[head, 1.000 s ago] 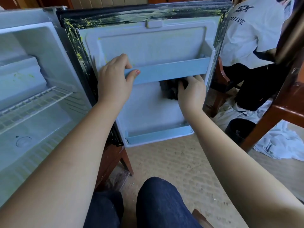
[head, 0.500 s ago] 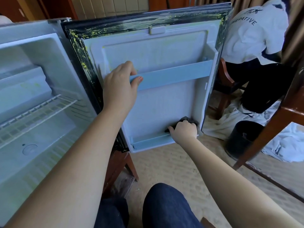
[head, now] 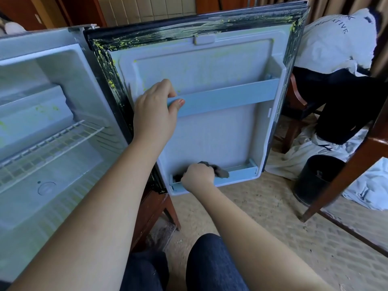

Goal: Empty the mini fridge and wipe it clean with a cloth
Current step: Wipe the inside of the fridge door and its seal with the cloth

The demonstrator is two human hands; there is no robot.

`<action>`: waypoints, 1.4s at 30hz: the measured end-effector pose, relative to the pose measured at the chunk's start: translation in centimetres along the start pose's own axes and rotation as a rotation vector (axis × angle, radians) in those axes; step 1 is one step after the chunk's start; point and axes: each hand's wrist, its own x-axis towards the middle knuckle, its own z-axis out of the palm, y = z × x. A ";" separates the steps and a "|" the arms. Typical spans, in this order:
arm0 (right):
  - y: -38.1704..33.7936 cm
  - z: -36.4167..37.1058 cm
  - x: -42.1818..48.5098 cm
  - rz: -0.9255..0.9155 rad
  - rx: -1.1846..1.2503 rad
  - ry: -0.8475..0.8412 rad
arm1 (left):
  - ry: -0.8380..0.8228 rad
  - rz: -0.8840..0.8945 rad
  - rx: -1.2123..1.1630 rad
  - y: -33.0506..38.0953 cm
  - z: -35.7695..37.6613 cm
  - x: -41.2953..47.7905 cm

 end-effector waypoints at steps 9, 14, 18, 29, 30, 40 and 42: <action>0.3 1.0 -0.1 -0.062 0.108 0.009 | -0.009 0.010 -0.005 -0.1 -0.4 -0.2; 7.3 -0.8 -0.2 0.101 -0.064 0.082 | -0.027 -0.019 -0.020 0.2 -0.8 -0.2; 11.6 -1.9 -0.2 0.224 -0.019 0.070 | -0.046 -0.011 -0.022 0.0 -1.0 -0.2; 7.6 -9.9 -2.5 0.021 0.856 1.124 | -0.060 -0.013 -0.040 -0.1 -1.4 -0.4; 7.4 -9.7 -2.2 -0.005 0.850 1.170 | -0.061 -0.013 -0.044 -0.1 -1.5 -0.4; 6.7 2.7 -0.7 -0.002 0.274 0.508 | -0.042 -0.003 -0.066 -0.5 -1.3 -0.5; 6.6 2.7 -0.9 0.022 0.189 0.391 | -0.034 0.005 -0.068 -0.6 -1.2 -0.5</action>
